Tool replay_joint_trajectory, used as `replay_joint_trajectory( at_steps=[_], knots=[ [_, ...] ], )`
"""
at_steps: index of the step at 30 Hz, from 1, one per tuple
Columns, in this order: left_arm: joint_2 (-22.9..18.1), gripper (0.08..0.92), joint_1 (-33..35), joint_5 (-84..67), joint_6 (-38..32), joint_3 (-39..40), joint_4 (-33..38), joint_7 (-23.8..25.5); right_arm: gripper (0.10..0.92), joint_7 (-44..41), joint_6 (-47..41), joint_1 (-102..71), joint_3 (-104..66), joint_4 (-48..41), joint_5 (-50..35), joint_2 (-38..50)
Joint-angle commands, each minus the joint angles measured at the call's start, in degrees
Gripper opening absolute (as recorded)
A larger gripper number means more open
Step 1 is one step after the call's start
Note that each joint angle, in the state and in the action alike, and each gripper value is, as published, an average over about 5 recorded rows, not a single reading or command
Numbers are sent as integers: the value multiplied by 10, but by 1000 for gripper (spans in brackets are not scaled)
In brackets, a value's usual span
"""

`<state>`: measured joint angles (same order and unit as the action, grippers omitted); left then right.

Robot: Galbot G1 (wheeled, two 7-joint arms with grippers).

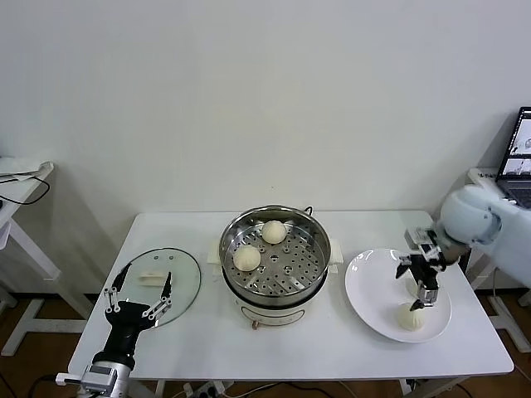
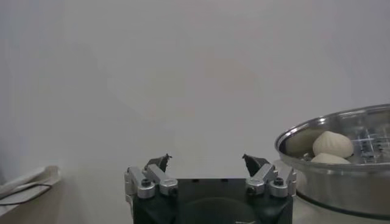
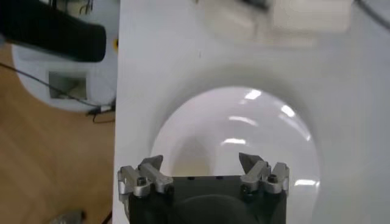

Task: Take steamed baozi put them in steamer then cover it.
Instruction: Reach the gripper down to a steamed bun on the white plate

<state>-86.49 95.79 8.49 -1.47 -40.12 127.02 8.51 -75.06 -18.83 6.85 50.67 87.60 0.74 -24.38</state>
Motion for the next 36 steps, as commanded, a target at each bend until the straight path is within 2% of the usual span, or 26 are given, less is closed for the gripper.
replay_joint_trajectory(
  at_steps=[1,15,29,32,36],
  knots=[
    [-1,823,0,2,-1,1,-3,-1,823,1,33,-161,-132,-57,95,-12],
    [-3,823,0,10,-2,2,-6,-4,823,5,40,-202,-165,-101,137,-57],
    [-2,823,-2,12,-2,3,-9,-3,818,16,39,-219,-181,-112,141,-75],
    [-1,823,-2,12,-2,2,-9,-3,771,16,39,-218,-181,-113,142,-75],
    [-2,823,-2,12,-2,2,-7,-3,656,16,40,-218,-181,-113,144,-75]
  ],
)
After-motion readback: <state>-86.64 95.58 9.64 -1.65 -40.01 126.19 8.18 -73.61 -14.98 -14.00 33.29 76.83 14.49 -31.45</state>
